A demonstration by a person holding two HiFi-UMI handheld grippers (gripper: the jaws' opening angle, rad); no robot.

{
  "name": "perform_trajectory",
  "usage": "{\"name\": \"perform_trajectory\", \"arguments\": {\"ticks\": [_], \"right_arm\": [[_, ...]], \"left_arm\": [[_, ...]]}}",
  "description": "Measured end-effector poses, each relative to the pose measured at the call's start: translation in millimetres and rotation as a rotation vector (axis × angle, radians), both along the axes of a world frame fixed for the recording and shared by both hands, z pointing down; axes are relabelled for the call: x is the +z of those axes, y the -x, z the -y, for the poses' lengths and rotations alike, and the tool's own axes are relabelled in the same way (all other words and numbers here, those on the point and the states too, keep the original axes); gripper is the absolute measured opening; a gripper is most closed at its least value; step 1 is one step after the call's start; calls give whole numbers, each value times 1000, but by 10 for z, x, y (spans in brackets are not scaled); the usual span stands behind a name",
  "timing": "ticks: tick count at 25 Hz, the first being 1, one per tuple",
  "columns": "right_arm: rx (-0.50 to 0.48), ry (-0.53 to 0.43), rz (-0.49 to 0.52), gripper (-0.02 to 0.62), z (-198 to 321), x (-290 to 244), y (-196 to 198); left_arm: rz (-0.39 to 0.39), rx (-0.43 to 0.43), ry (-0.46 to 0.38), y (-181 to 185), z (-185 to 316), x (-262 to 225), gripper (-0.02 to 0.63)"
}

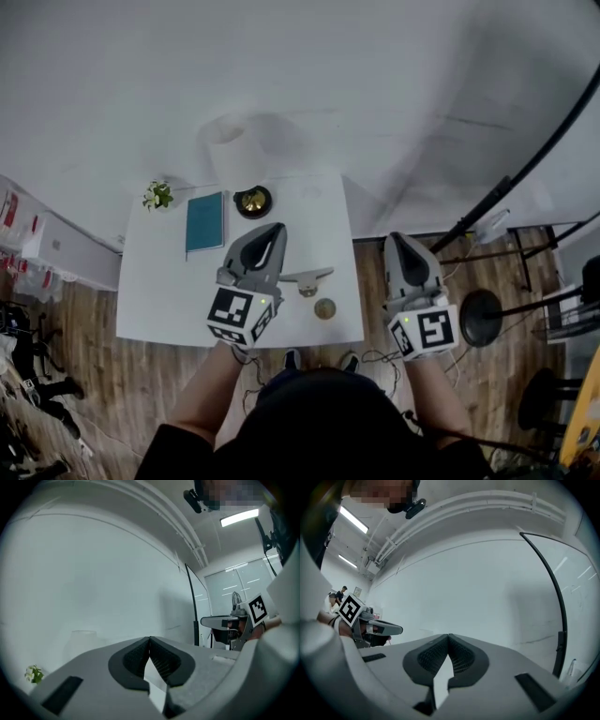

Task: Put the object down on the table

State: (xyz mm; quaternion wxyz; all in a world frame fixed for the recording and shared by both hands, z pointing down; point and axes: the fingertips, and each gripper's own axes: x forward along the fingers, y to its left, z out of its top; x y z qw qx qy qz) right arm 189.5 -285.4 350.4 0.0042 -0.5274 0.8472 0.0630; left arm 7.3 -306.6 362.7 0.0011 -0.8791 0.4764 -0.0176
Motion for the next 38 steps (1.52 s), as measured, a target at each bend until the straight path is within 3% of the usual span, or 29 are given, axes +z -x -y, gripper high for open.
{"name": "perform_trajectory", "arguments": {"ticks": [8,38], "right_arm": [[-20,-52,2,5,-82,-225,38],[-84,-39,11,5,-31,-111,-151]], "left_arm": [[-16,-25,-95,-6,-168,-442,5],[-9,-116,-56,-95,-159,-280,6]]}}
